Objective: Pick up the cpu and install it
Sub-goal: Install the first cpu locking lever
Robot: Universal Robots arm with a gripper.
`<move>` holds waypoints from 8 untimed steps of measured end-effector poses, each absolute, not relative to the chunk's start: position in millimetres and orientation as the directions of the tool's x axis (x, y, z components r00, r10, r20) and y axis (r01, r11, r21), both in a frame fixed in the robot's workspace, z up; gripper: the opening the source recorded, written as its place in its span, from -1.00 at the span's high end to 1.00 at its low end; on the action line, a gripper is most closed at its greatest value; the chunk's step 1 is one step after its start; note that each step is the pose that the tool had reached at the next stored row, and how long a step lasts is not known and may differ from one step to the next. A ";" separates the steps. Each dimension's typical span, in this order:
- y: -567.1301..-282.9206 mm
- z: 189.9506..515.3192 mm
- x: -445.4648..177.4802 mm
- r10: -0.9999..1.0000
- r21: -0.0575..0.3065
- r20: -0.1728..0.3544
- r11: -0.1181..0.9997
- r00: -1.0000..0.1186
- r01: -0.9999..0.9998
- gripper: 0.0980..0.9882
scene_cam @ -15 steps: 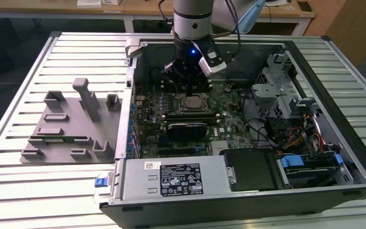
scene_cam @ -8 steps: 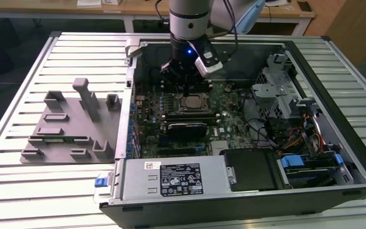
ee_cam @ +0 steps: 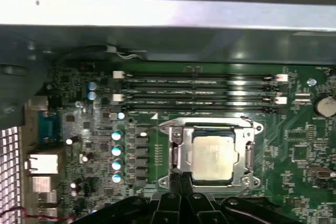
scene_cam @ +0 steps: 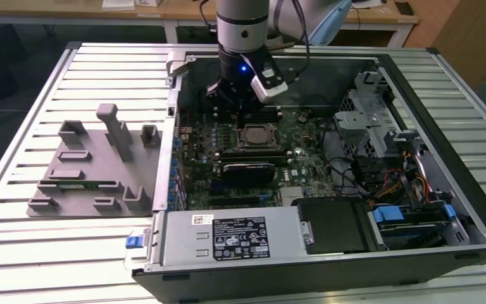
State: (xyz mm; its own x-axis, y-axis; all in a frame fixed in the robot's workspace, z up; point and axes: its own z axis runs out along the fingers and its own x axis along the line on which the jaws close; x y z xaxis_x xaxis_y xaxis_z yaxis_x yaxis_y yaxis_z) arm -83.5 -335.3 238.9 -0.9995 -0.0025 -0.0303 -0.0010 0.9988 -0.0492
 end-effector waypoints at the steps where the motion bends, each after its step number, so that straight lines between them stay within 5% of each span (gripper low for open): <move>1: -335.3 238.9 -85.8 -0.002 -0.049 -0.030 0.999 -1.000 -0.001 0.98; 8: -335.3 238.9 -97.6 -0.001 -0.016 -0.030 1.000 -1.000 -0.001 0.98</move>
State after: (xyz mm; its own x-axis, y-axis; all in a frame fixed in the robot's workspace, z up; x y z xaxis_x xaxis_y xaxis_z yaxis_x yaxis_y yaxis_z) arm -97.6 -335.3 238.9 -0.9995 -0.0014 -0.0303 -0.0009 0.9999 -0.0163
